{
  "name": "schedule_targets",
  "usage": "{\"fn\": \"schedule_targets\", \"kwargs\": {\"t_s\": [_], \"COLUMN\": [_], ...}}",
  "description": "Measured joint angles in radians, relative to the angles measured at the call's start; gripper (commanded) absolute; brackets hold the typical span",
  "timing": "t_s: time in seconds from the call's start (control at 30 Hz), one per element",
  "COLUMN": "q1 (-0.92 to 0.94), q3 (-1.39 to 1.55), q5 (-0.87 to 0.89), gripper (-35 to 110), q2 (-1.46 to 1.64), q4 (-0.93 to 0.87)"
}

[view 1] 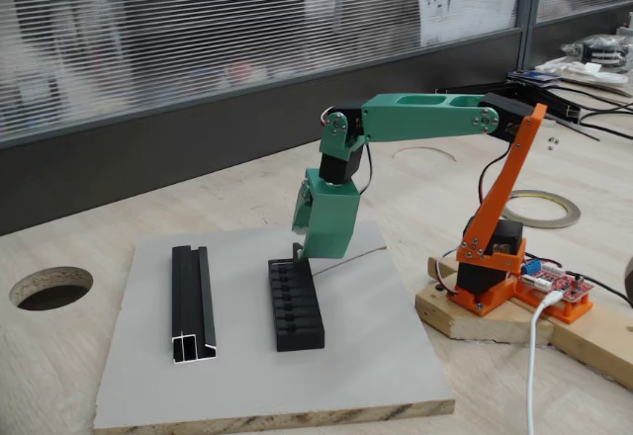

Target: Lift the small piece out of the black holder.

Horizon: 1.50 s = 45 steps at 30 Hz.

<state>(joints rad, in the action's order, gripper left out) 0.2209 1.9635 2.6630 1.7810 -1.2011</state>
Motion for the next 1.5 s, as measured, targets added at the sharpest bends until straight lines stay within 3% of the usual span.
{"fn": "schedule_targets", "kwargs": {"t_s": [1.5], "q1": [0.0], "q3": [-0.002], "q5": [-0.003], "gripper": [46], "q2": [-0.087], "q4": [0.008]}}
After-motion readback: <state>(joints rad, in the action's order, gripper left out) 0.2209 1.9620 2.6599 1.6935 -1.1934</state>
